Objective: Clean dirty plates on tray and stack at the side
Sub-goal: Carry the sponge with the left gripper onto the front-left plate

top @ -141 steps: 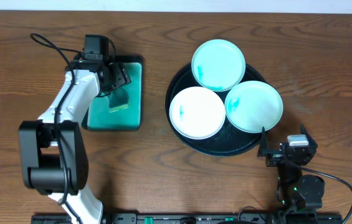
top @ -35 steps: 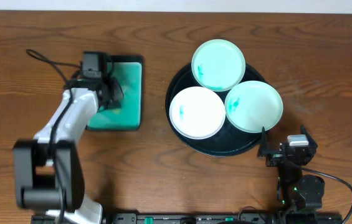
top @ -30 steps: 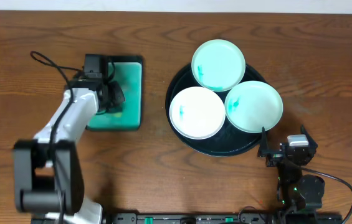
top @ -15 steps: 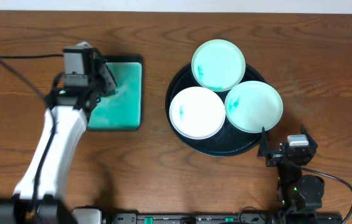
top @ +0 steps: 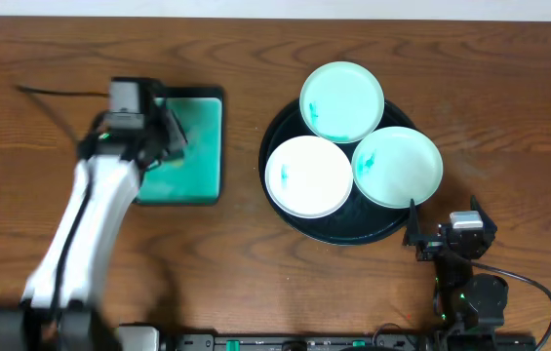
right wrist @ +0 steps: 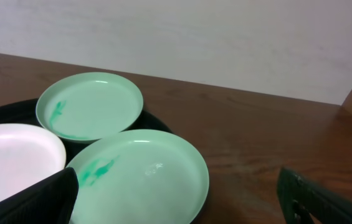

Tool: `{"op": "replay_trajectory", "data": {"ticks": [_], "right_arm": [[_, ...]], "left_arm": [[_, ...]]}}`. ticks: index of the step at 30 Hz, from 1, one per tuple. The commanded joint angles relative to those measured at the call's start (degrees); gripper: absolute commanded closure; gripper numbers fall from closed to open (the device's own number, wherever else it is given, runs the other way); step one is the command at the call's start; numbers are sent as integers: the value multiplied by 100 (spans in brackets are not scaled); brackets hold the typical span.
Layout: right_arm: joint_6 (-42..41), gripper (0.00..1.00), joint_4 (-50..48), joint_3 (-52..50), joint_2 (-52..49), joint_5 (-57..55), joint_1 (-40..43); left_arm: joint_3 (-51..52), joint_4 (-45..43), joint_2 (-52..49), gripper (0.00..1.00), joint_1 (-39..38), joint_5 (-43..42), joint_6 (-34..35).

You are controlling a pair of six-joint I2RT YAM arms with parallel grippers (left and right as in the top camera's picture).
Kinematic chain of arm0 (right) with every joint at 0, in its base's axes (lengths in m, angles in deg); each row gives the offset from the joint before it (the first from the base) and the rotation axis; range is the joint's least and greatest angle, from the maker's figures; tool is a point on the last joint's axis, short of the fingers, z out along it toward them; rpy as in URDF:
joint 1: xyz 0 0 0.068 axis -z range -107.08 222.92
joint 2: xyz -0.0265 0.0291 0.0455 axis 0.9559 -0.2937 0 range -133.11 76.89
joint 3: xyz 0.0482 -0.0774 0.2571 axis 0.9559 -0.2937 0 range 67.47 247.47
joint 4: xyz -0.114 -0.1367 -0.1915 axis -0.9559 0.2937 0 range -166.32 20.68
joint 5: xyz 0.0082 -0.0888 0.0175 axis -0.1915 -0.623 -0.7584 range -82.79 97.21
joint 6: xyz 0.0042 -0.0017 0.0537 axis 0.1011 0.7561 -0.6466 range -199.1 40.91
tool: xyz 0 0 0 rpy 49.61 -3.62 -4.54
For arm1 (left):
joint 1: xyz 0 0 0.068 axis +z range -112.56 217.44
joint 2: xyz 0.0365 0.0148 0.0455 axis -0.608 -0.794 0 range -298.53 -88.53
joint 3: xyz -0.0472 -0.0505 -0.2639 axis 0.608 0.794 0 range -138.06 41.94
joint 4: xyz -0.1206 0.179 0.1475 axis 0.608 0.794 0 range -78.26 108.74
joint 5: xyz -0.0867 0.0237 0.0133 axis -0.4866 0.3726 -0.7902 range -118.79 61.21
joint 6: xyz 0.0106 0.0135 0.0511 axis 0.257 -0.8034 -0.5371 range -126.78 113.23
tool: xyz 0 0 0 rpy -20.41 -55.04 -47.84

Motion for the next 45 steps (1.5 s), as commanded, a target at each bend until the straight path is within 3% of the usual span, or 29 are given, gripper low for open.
{"op": "replay_trajectory", "data": {"ticks": [1,6,12,19,23,30,33,39,45], "right_arm": [[61,1,24,-4,4,28,-79],[61,1,24,-4,4,28,-79],[61,1,24,-4,4,28,-79],[61,1,24,-4,4,28,-79],[61,1,24,-4,4,28,-79],[61,1,24,-4,4,28,-79],[61,1,24,-4,4,28,-79],[61,1,24,-4,4,28,-79],[61,1,24,-4,4,28,-79]], "left_arm": [[-170,61,778,93,-92,-603,146],[-157,474,1021,93,-584,-883,855],[81,188,345,93,-1803,-876,1893],[94,-1038,-1226,93,-3303,-874,2291],[94,-1545,-1834,93,-3740,-612,2293],[94,-1650,-2347,92,-4074,629,2396],[94,-1698,-2455,83,-4122,949,2393],[90,-1888,-2463,42,-4120,970,2391],[44,-1843,-1880,36,-4028,968,2389]]}}
